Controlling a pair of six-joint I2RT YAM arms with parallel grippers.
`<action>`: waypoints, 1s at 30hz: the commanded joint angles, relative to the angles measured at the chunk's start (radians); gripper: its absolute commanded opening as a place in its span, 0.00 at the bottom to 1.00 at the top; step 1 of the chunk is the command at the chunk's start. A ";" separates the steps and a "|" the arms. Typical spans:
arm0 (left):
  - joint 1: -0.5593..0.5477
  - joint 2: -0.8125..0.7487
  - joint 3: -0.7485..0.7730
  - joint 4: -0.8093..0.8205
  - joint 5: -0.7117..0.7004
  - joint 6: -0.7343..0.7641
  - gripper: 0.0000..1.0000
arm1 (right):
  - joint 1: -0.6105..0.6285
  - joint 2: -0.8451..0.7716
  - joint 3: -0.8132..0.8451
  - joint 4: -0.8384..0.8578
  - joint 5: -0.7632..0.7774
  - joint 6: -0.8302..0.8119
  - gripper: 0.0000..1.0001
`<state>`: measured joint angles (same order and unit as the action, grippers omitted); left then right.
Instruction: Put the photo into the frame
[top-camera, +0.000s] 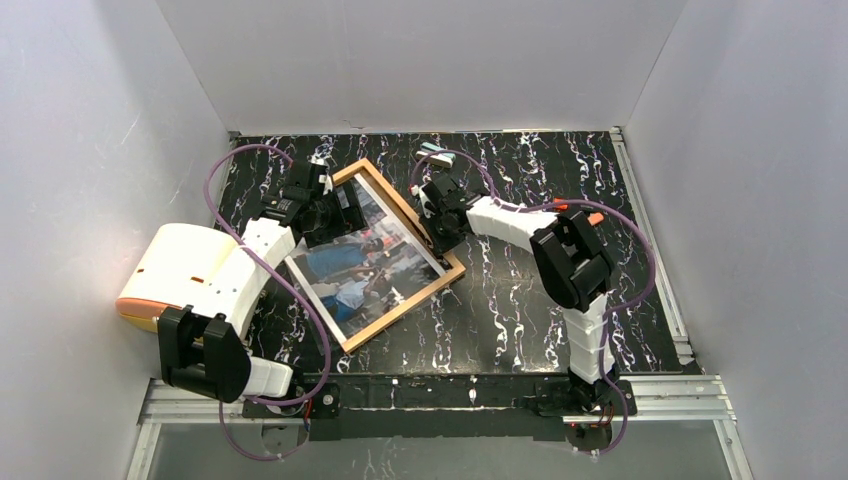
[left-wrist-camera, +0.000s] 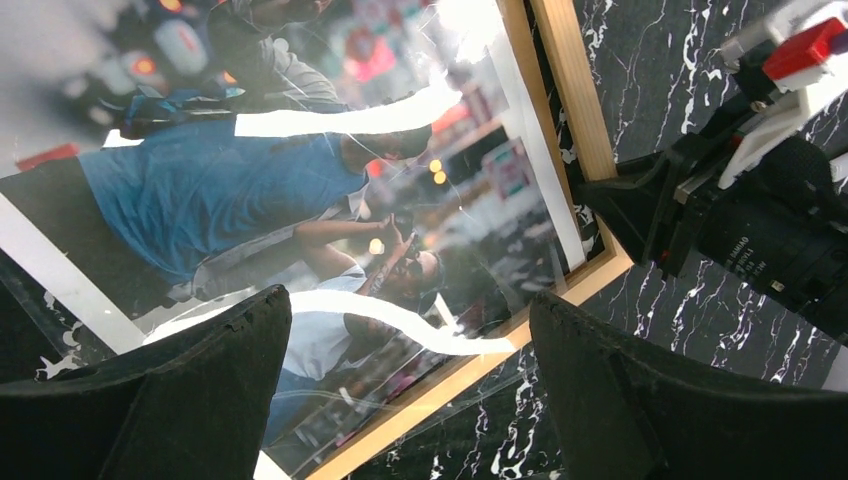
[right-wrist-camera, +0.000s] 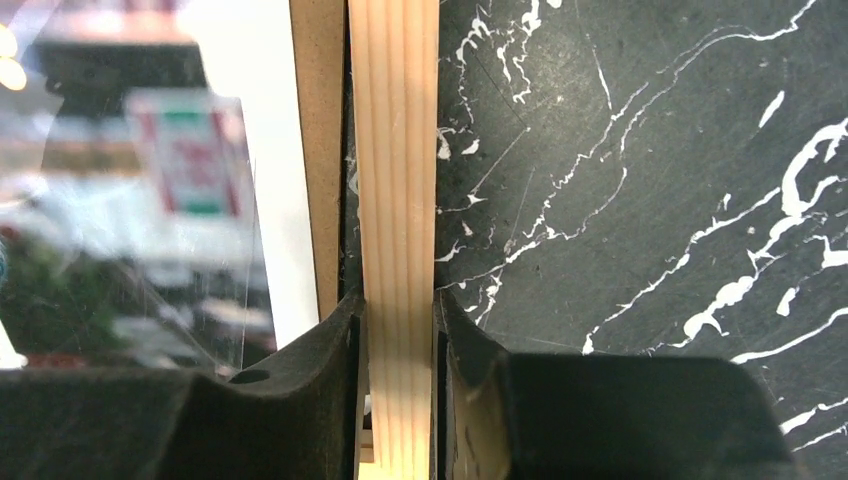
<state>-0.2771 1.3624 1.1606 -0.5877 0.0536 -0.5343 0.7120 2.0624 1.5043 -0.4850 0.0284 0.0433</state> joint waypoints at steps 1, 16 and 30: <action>-0.002 -0.002 0.030 -0.021 -0.039 -0.010 0.87 | 0.004 -0.130 -0.026 0.071 0.074 -0.009 0.06; -0.002 -0.037 -0.071 0.030 -0.124 -0.066 0.87 | 0.037 -0.396 -0.087 0.043 0.177 -0.009 0.01; -0.003 -0.085 -0.109 0.012 -0.237 -0.079 0.87 | 0.042 -0.557 -0.279 0.167 -0.104 0.070 0.01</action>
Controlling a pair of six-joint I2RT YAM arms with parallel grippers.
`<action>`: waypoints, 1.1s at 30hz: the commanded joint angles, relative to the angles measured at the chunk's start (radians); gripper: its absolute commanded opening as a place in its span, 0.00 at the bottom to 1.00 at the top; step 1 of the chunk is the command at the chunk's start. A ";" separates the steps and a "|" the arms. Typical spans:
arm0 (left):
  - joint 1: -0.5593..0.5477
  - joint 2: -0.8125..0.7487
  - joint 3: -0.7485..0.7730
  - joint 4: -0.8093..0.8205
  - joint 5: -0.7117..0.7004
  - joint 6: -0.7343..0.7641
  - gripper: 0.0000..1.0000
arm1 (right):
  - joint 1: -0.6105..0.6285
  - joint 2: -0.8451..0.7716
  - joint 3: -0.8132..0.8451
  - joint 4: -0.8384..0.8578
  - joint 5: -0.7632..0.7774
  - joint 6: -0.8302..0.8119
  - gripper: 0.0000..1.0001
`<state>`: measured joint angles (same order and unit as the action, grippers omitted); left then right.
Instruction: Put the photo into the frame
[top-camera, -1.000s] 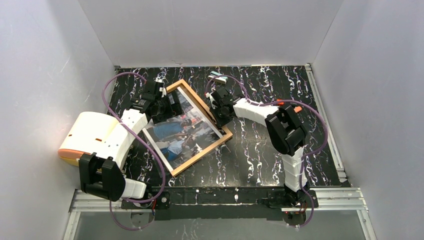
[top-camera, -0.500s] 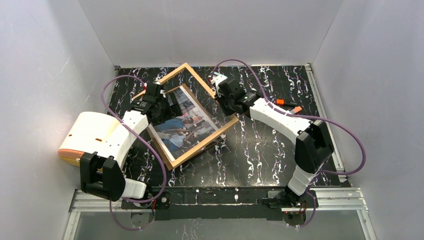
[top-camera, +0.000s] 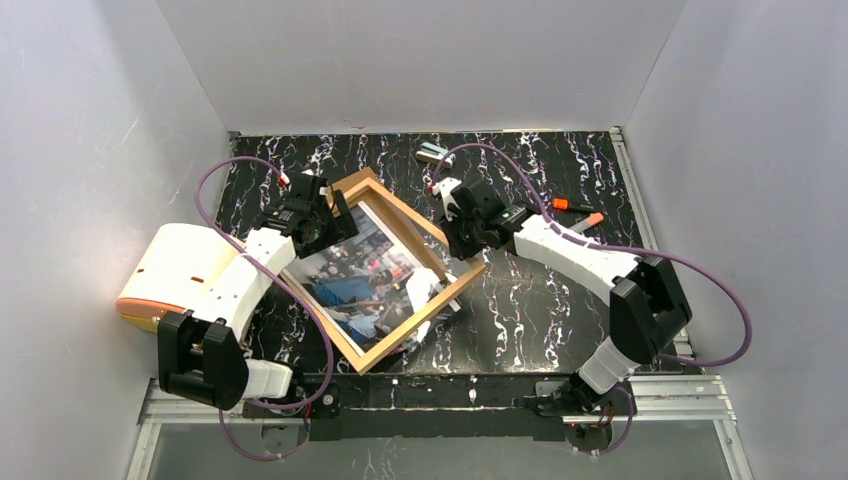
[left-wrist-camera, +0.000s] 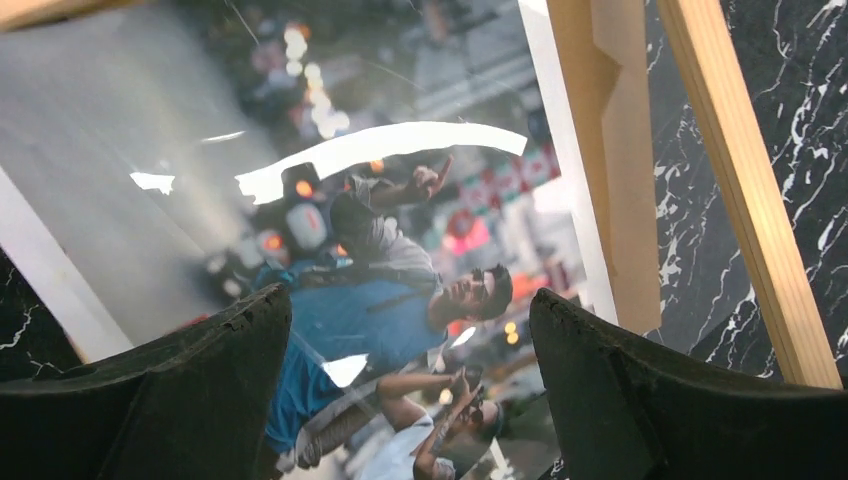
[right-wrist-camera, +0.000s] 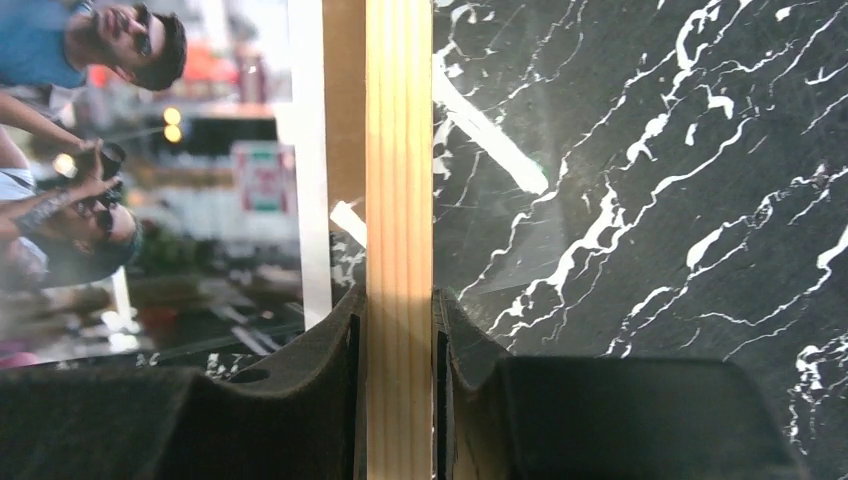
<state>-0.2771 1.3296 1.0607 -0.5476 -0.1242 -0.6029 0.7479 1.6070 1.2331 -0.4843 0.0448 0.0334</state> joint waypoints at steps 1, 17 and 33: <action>-0.003 -0.060 -0.004 -0.033 -0.063 -0.011 0.87 | 0.006 -0.110 -0.018 0.178 -0.122 0.096 0.01; -0.002 -0.078 0.238 -0.102 0.063 -0.007 0.90 | 0.006 -0.217 -0.106 0.337 0.096 0.186 0.01; -0.002 -0.100 -0.064 -0.053 0.161 -0.196 0.98 | 0.002 -0.395 -0.415 0.375 0.319 0.277 0.01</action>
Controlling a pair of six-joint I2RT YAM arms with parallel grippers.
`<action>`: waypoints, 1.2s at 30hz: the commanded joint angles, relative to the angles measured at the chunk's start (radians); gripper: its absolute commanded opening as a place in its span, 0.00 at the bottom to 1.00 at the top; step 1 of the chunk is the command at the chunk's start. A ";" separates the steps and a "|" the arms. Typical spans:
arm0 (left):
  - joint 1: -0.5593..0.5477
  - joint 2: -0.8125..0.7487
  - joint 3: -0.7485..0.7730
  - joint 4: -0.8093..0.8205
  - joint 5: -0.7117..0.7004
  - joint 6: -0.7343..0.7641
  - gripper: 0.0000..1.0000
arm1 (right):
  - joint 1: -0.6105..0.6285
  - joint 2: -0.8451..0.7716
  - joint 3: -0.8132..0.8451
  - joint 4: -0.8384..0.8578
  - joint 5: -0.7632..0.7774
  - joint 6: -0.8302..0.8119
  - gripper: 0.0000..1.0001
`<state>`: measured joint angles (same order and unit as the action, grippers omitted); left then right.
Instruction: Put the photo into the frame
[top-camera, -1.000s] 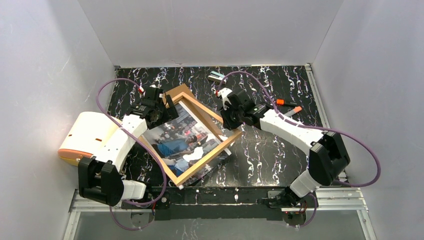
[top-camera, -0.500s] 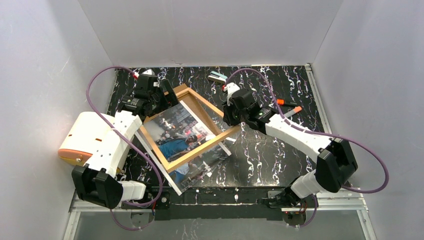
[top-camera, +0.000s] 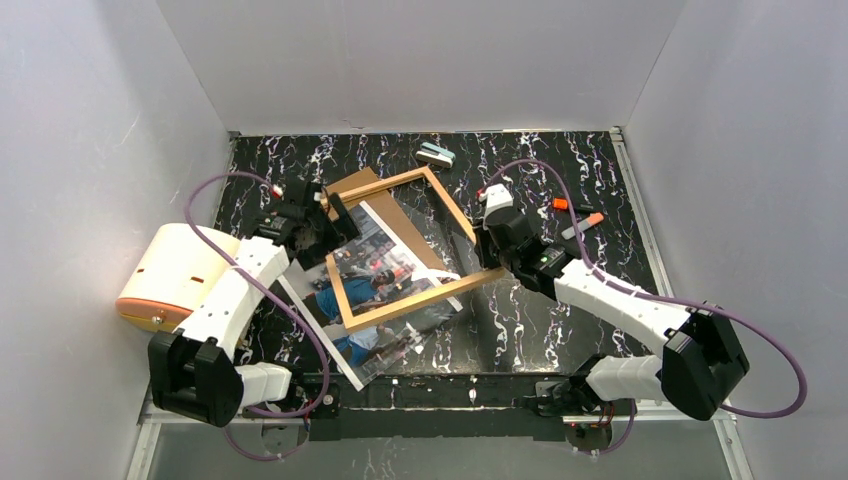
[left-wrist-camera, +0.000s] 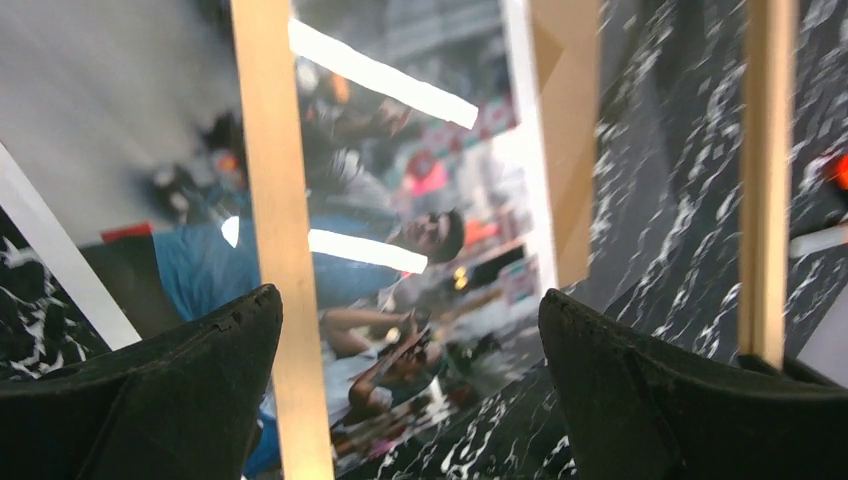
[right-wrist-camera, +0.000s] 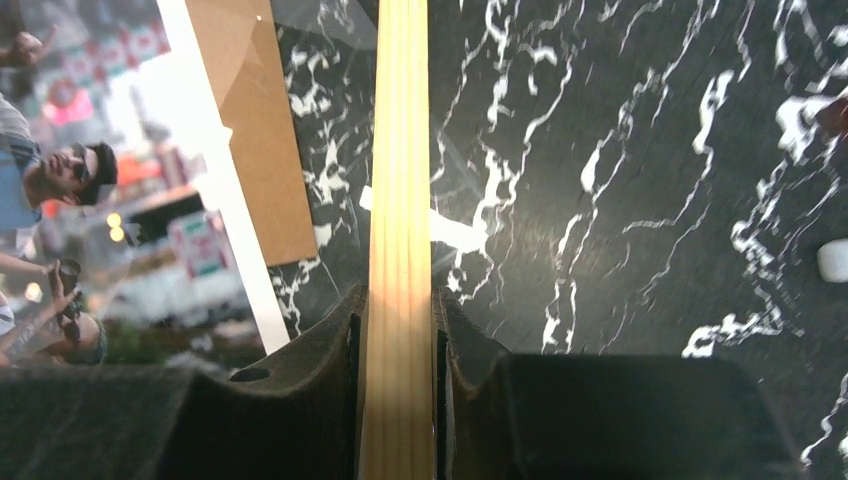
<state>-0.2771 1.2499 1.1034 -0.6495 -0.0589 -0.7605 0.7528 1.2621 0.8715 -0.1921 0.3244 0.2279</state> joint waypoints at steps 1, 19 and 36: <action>-0.002 -0.021 -0.144 0.074 0.112 -0.035 0.98 | -0.004 -0.058 -0.074 0.084 0.039 0.096 0.01; -0.002 0.005 -0.343 0.240 0.220 0.108 0.60 | -0.021 -0.097 -0.216 0.038 -0.076 0.216 0.01; -0.003 0.037 -0.137 0.168 0.286 0.141 0.00 | -0.023 -0.089 -0.157 -0.119 -0.025 0.306 0.40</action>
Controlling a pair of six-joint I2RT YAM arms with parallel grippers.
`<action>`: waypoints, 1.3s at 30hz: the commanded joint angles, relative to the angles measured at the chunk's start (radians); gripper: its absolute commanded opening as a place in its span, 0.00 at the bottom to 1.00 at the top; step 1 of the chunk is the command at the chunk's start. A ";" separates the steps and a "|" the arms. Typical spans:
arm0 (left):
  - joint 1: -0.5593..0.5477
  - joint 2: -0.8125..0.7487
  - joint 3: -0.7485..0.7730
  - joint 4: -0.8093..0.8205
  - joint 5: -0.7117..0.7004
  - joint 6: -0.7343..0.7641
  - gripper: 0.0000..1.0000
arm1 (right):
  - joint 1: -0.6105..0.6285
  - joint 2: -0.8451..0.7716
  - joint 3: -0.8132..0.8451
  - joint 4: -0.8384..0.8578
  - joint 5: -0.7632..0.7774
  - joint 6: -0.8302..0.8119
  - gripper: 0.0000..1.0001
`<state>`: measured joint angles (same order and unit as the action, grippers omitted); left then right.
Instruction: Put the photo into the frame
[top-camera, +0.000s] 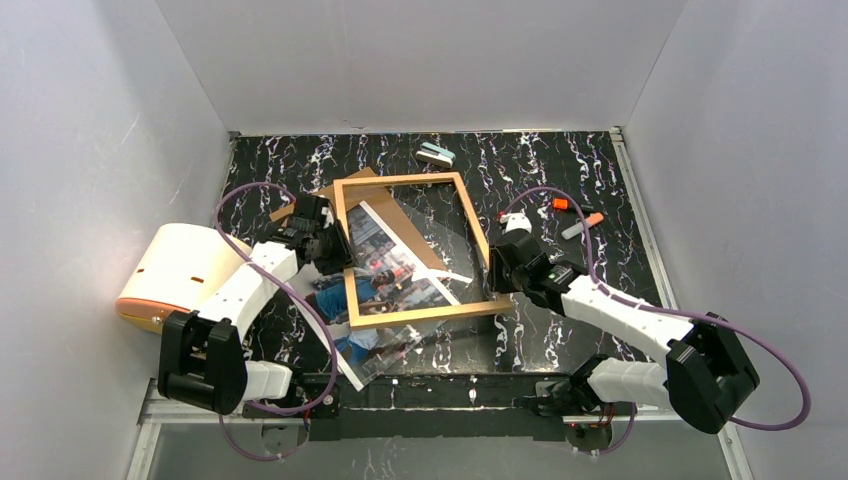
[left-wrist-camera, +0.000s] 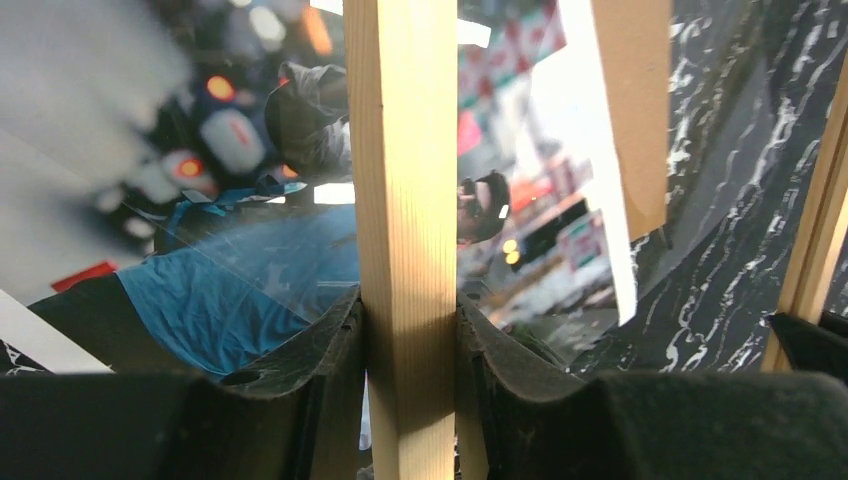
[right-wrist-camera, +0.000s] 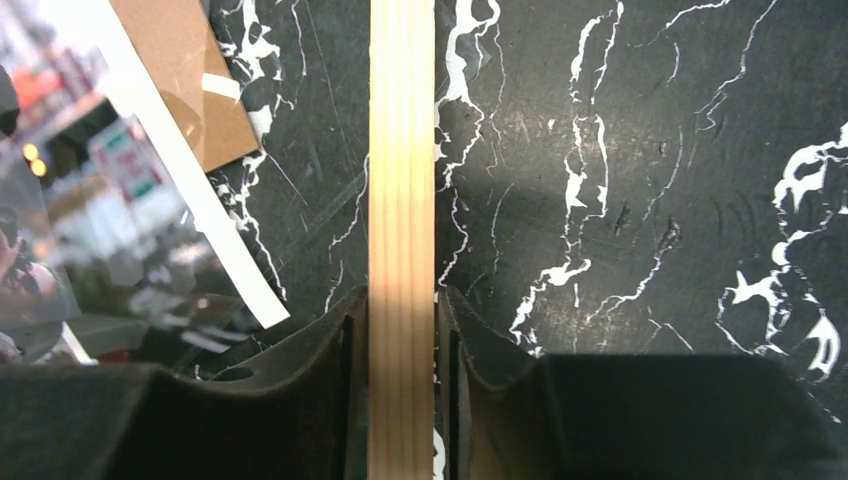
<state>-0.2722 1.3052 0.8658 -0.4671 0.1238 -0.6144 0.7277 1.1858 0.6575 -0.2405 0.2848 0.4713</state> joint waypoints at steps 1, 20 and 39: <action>-0.008 -0.024 0.115 -0.022 0.101 -0.005 0.00 | 0.004 -0.010 0.081 -0.106 0.018 0.074 0.47; -0.007 -0.035 0.331 0.017 0.063 0.098 0.00 | -0.009 0.098 0.488 -0.592 0.303 0.194 0.99; -0.014 -0.020 0.341 0.027 -0.067 0.244 0.00 | -0.026 0.153 0.781 -0.524 -0.019 0.231 0.95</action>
<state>-0.2790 1.3048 1.1793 -0.4950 0.0704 -0.3801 0.7063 1.2617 1.3418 -0.7605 0.3668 0.6437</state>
